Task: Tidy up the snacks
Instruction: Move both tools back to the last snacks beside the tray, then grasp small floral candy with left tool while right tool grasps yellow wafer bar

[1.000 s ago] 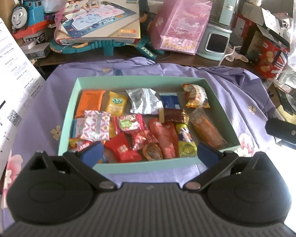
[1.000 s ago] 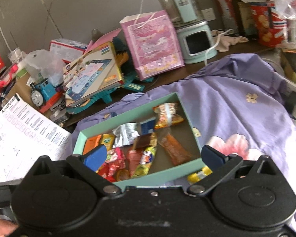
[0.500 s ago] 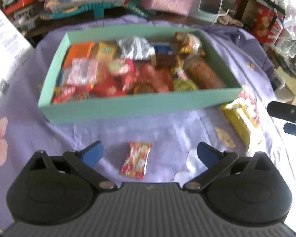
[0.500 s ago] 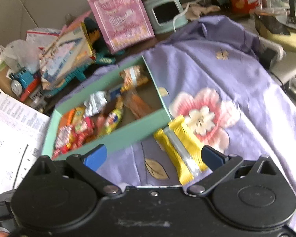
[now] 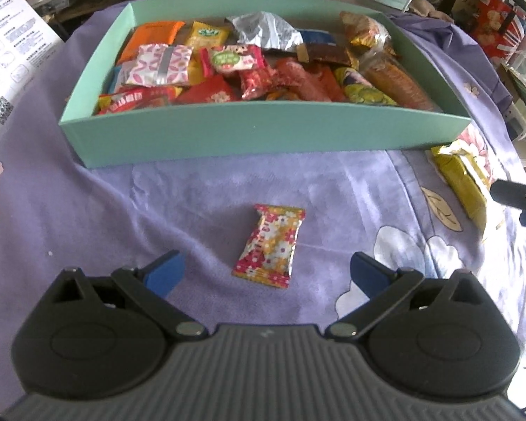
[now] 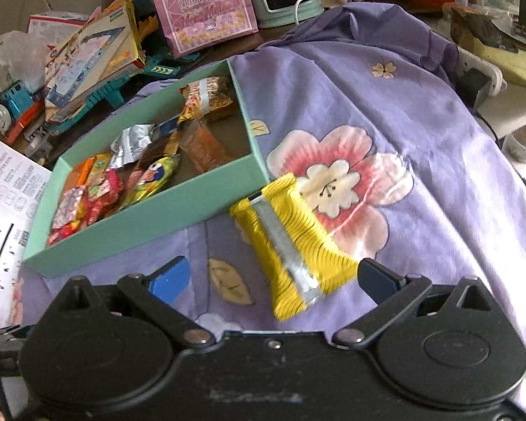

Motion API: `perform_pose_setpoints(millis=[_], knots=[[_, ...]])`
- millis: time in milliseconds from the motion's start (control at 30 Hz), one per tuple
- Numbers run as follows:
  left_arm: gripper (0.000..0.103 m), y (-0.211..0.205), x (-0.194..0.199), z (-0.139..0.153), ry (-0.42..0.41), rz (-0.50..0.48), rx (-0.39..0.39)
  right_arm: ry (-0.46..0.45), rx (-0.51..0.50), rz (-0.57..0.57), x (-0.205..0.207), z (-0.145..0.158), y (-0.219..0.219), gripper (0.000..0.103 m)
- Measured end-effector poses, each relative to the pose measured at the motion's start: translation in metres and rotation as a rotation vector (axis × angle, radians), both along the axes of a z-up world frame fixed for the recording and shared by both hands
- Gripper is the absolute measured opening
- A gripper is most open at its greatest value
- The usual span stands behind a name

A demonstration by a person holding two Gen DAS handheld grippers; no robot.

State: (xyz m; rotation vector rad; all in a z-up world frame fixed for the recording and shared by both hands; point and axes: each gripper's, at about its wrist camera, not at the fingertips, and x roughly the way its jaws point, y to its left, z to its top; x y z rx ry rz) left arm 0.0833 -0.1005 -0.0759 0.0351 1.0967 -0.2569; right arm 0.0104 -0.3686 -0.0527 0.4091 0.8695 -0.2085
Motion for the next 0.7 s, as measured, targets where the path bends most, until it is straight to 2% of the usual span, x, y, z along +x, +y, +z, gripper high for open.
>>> perform_pose_setpoints(millis=[200, 367, 500, 600, 700], knots=[[0.103, -0.001, 0.004, -0.005, -0.012, -0.025, 0.013, 0.023, -0.066, 0.003, 0.025, -0.008, -0.008, 0.103], [0.103, 0.002, 0.009, -0.007, -0.007, -0.015, 0.010, 0.044, -0.086, 0.037, 0.045, -0.018, -0.008, 0.098], [0.103, 0.003, 0.012, -0.010, 0.000, -0.002, 0.007, 0.057, -0.128, 0.047, 0.052, -0.029, 0.001, 0.088], [0.103, 0.003, 0.013, -0.010, -0.006, 0.000, 0.006, 0.045, -0.198, 0.085, 0.050, -0.029, 0.016, 0.061], [0.103, 0.002, 0.013, -0.011, -0.013, 0.003, 0.002, 0.042, -0.232, 0.110, 0.043, -0.029, 0.033, 0.058]])
